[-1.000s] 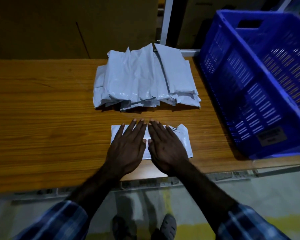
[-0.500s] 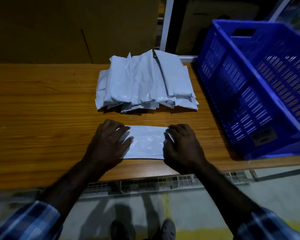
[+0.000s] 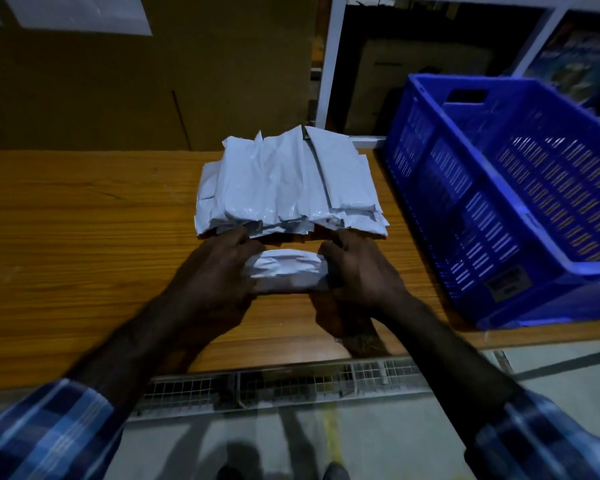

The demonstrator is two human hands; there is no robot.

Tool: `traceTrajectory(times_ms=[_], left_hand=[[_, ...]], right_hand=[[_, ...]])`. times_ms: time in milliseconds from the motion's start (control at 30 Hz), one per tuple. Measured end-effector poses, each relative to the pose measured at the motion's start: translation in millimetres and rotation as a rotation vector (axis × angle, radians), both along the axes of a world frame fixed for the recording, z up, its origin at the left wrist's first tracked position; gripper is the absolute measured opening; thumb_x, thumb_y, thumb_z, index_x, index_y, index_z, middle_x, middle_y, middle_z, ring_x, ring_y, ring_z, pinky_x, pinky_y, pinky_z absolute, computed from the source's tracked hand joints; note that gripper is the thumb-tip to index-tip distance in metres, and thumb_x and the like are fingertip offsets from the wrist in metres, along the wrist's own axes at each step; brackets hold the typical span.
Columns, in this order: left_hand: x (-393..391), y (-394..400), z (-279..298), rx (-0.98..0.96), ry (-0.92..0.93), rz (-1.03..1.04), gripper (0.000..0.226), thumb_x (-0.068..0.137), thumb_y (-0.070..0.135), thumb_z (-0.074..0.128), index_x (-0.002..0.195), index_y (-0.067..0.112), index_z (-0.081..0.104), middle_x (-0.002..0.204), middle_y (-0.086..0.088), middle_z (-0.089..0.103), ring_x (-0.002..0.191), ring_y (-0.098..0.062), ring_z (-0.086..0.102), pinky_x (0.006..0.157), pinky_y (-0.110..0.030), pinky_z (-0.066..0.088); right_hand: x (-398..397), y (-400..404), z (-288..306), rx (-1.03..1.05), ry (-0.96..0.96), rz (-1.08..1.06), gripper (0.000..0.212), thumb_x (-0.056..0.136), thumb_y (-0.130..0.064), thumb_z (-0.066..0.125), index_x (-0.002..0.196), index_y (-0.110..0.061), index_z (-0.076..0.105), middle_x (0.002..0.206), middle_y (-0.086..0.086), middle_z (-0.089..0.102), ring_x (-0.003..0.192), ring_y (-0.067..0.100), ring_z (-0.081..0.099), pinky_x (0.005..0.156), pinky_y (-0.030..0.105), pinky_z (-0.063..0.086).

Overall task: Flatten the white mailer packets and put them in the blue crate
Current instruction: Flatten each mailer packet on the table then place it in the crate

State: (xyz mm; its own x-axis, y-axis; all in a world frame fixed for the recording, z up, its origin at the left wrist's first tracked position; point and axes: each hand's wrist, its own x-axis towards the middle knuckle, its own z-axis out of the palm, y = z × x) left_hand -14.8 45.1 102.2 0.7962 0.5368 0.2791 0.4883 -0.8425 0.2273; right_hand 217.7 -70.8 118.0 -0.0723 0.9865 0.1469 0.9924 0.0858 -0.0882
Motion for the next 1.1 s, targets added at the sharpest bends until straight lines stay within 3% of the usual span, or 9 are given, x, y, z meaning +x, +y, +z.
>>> traceTrajectory(times_ms=[67, 133, 200, 400, 467, 567, 667, 833, 1100], left_hand=[[-7.4, -7.4, 7.6, 0.106, -0.048, -0.001, 0.039, 0.074, 0.032, 0.055, 0.103, 0.012, 0.068, 0.100, -0.009, 0.062, 0.089, -0.031, 0.061, 0.070, -0.035, 0.048], [-15.1, -20.5, -1.6, 0.140, -0.013, 0.042, 0.034, 0.076, 0.025, 0.063, 0.108, 0.013, 0.067, 0.109, -0.009, 0.064, 0.096, -0.031, 0.060, 0.076, -0.037, 0.048], [-22.1, -38.5, -20.4, 0.119, 0.016, 0.069, 0.035, 0.078, 0.018, 0.073, 0.112, 0.012, 0.067, 0.116, -0.011, 0.065, 0.102, -0.031, 0.060, 0.084, -0.039, 0.049], [-38.8, -73.0, -64.6, -0.092, -0.174, 0.065, 0.039, 0.081, 0.023, 0.056, 0.112, 0.004, 0.071, 0.121, -0.009, 0.068, 0.118, -0.025, 0.060, 0.099, -0.036, 0.047], [-26.2, -73.0, -65.5, -0.147, -0.207, 0.188, 0.047, 0.090, 0.030, 0.049, 0.124, 0.002, 0.064, 0.134, -0.009, 0.060, 0.131, -0.022, 0.049, 0.110, -0.029, 0.036], [-0.2, -64.1, -70.7, -0.160, -0.144, 0.276, 0.055, 0.100, 0.034, 0.032, 0.142, 0.002, 0.047, 0.151, -0.011, 0.041, 0.146, -0.022, 0.026, 0.119, -0.031, 0.018], [11.0, -55.5, -82.8, -0.149, -0.036, 0.309, 0.054, 0.101, 0.027, 0.025, 0.142, -0.002, 0.043, 0.150, -0.018, 0.039, 0.142, -0.030, 0.032, 0.118, -0.030, 0.010], [5.3, -54.6, -96.7, -0.101, 0.032, 0.304, 0.054, 0.102, 0.028, 0.025, 0.147, 0.002, 0.036, 0.155, -0.014, 0.030, 0.145, -0.025, 0.028, 0.118, -0.032, 0.011], [5.9, -51.4, -88.5, -0.069, 0.152, 0.267, 0.064, 0.105, 0.033, 0.007, 0.140, -0.003, 0.047, 0.145, -0.020, 0.046, 0.136, -0.031, 0.044, 0.112, -0.047, 0.030]], right_hand=[[-0.7, -4.5, 0.9, 0.144, -0.070, 0.024, 0.034, 0.066, -0.010, 0.076, 0.096, -0.009, 0.060, 0.093, 0.015, 0.059, 0.082, 0.034, 0.055, 0.065, 0.033, 0.026], [-3.3, -12.0, -10.3, 0.196, -0.099, 0.025, 0.032, 0.067, -0.007, 0.075, 0.095, -0.009, 0.060, 0.087, 0.014, 0.058, 0.078, 0.032, 0.053, 0.063, 0.034, 0.030], [-7.2, -24.3, -27.2, 0.169, -0.087, 0.030, 0.028, 0.073, -0.017, 0.071, 0.098, -0.009, 0.063, 0.091, 0.013, 0.061, 0.081, 0.031, 0.054, 0.067, 0.038, 0.040], [-35.4, -54.8, -53.9, 0.059, 0.139, -0.093, 0.025, 0.077, -0.034, 0.055, 0.089, -0.017, 0.067, 0.098, 0.005, 0.063, 0.091, 0.025, 0.054, 0.078, 0.038, 0.040], [-52.2, -36.0, -54.2, 0.112, 0.205, -0.089, 0.028, 0.087, -0.031, 0.050, 0.095, -0.011, 0.066, 0.103, 0.010, 0.064, 0.093, 0.028, 0.056, 0.080, 0.040, 0.044], [-69.6, -3.4, -63.2, 0.094, 0.190, -0.022, 0.042, 0.091, -0.022, 0.047, 0.122, 0.004, 0.059, 0.130, 0.025, 0.058, 0.118, 0.039, 0.055, 0.101, 0.046, 0.044], [-76.0, 7.3, -79.3, 0.060, 0.184, 0.060, 0.046, 0.097, -0.016, 0.041, 0.133, 0.011, 0.052, 0.138, 0.030, 0.051, 0.129, 0.041, 0.049, 0.111, 0.051, 0.038], [-80.3, 3.9, -97.4, 0.120, 0.173, 0.065, 0.045, 0.103, -0.018, 0.037, 0.138, 0.008, 0.049, 0.144, 0.025, 0.048, 0.138, 0.036, 0.042, 0.114, 0.049, 0.033], [-78.3, 8.3, -108.5, 0.028, 0.138, 0.055, 0.051, 0.101, -0.019, 0.033, 0.142, 0.009, 0.042, 0.151, 0.029, 0.036, 0.143, 0.037, 0.034, 0.118, 0.049, 0.027]])
